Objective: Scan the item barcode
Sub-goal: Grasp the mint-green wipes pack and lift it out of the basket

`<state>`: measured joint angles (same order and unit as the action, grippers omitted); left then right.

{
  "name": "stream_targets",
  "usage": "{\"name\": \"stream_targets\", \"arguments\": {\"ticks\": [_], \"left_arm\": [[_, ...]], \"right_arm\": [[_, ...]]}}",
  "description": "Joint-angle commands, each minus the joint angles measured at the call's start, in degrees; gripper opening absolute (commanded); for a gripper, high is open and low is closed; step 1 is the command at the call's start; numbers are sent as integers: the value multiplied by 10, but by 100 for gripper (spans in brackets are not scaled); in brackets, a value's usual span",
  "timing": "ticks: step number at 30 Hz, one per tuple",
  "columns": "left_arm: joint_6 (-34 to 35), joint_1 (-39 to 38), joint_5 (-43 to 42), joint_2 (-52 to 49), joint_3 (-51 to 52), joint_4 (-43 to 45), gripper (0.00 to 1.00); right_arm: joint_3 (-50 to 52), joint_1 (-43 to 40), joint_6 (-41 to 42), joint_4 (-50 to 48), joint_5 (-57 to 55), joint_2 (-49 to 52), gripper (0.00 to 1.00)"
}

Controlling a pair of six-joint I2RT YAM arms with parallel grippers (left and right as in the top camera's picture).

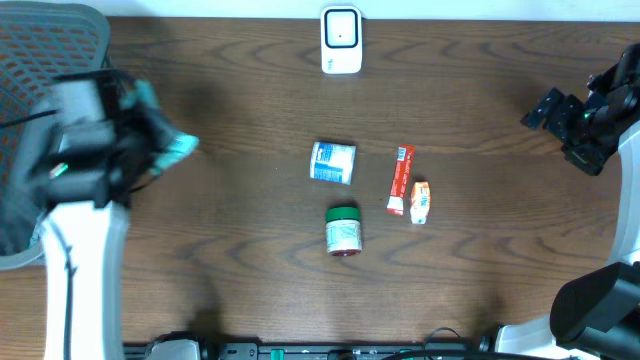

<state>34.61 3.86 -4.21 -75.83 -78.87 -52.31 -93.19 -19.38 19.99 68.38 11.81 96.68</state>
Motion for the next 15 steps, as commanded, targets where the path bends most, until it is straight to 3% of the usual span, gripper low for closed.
{"name": "stream_targets", "arguments": {"ticks": [1, 9, 15], "left_arm": [[-16, -49, -1, -67, 26, -7, 24], [-62, -130, -1, -229, 29, -30, 23], [-68, -166, 0, -297, 29, -27, 24]], "right_arm": [[-12, -1, 5, 2, 0, -11, 99], [-12, -1, 5, 2, 1, -11, 99], [-12, -1, 5, 2, 1, -11, 99]]}}
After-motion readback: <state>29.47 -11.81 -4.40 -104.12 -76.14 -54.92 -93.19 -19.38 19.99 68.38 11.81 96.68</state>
